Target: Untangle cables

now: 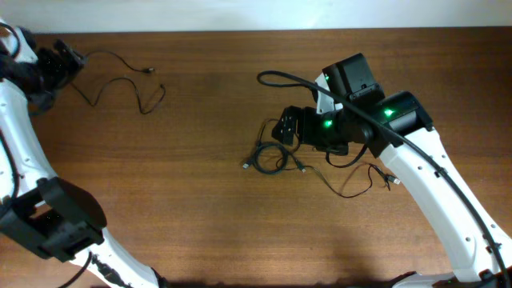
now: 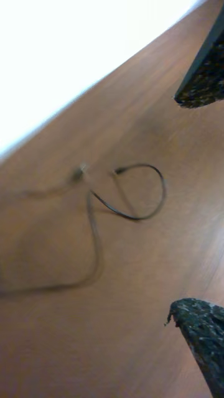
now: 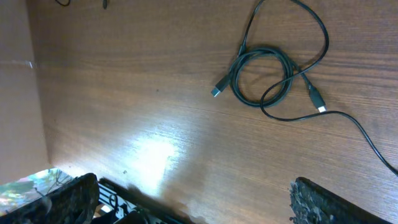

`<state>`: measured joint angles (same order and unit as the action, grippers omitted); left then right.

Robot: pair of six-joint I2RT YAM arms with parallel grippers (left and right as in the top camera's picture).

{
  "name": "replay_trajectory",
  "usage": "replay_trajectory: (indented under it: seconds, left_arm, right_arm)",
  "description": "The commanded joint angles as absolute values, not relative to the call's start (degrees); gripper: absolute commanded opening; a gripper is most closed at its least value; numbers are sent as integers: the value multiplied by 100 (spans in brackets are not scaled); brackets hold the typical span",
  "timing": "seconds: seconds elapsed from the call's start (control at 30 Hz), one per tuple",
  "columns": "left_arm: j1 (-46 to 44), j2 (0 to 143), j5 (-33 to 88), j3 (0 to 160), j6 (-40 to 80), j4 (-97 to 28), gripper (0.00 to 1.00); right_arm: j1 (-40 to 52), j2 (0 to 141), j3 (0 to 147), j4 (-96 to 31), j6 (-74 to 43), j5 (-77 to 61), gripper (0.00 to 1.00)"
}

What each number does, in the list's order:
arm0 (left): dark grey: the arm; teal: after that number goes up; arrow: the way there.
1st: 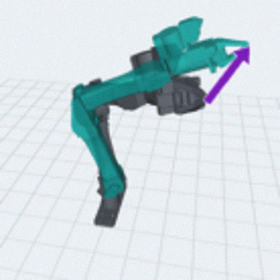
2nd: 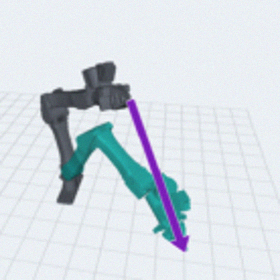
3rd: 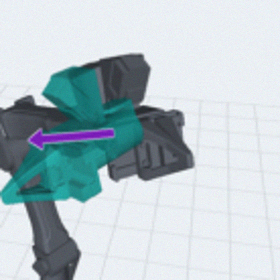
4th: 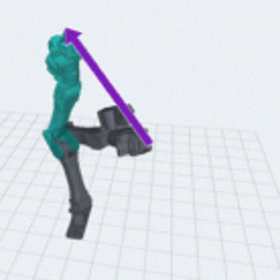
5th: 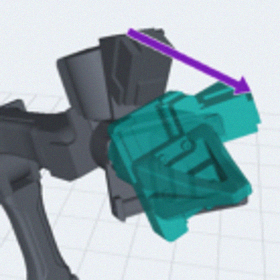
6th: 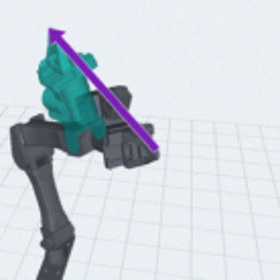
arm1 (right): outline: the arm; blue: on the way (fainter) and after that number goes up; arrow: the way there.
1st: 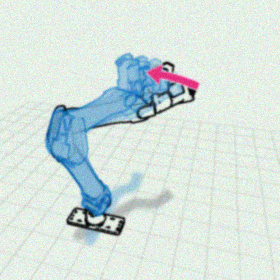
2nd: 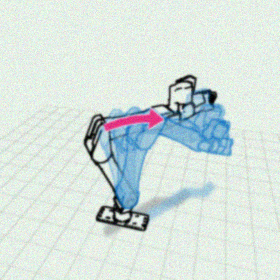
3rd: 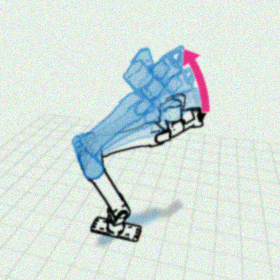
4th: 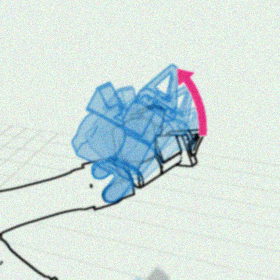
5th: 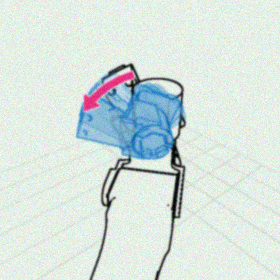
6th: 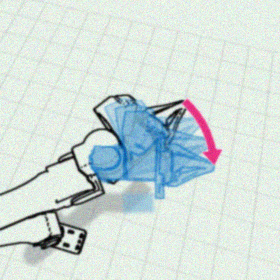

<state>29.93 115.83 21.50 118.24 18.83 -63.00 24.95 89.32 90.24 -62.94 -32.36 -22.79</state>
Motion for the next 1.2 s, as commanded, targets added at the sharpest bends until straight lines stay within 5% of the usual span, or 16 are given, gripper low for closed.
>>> replay_trajectory:
  seconds: [0.0, 0.23, 0.47, 1.0, 1.17]
  left_arm:
    - [2829, 11806, 1627, 11010, 3138, -6038, 99]
    - [2604, 11806, 1616, 9596, 3662, -3841, 89]
    - [2580, 11852, 897, 9135, 5081, -3131, 90]
    - [2561, 12595, 1173, 9118, 5205, -1986, 84]
    - [2565, 12595, 1151, 9118, 5203, -1452, 40]
  right_arm:
    - [2510, 8954, 9091, -6309, -3168, -2228, 98]
    - [2510, 8954, 9091, -6381, -3168, -2226, 98]
    - [2510, 8954, 9089, -6368, -3168, -2226, 98]
    - [2510, 8954, 9091, -6348, -3168, -2226, 98]
    - [2510, 8954, 9089, -6348, -3168, -2226, 98]
